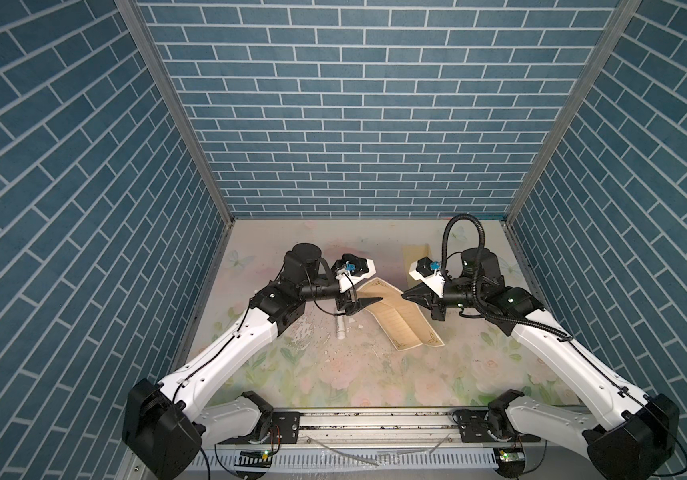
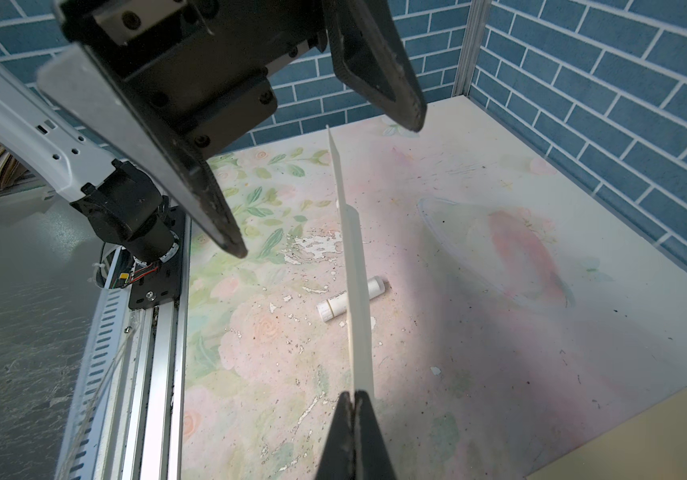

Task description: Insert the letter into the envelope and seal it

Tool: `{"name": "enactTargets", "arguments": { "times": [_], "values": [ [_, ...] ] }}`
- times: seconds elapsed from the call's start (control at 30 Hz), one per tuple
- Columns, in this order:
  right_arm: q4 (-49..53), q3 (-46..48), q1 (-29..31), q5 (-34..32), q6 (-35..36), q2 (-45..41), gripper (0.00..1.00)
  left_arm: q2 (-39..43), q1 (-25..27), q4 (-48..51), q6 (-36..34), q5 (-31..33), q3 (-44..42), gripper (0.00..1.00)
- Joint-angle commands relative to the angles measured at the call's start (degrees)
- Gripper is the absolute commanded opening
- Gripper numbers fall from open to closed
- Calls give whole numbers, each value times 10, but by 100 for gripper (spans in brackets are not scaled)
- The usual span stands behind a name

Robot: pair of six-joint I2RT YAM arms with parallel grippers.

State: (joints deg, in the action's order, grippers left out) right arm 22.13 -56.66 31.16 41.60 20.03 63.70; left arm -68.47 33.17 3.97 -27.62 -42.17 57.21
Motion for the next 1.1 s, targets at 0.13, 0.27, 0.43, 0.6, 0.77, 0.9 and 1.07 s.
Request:
{"name": "enactTargets", "arguments": {
  "times": [0.13, 0.27, 0.43, 0.6, 0.77, 0.9, 1.07],
  "values": [
    [12, -31, 8, -7, 41, -19, 0, -18, -4, 34, -15, -22, 18, 68],
    [5, -28, 10, -15, 40, -24, 0, -20, -4, 32, -13, -25, 16, 44],
    [-1, -23, 11, -27, 37, -27, 0, -20, -4, 24, -9, -23, 13, 15],
    [-4, -26, 11, -54, 25, -26, 0, -13, -4, -5, 2, -18, 1, 0],
    [13, -29, 11, -135, -10, -42, 31, 9, -4, -39, 12, -1, -19, 0],
    [34, -18, 11, -184, -32, -61, 50, 28, -4, -45, 12, 15, -26, 0],
    [34, -3, 10, -203, -55, -67, 53, 41, -4, -48, 12, 15, -28, 0]
  ]
}}
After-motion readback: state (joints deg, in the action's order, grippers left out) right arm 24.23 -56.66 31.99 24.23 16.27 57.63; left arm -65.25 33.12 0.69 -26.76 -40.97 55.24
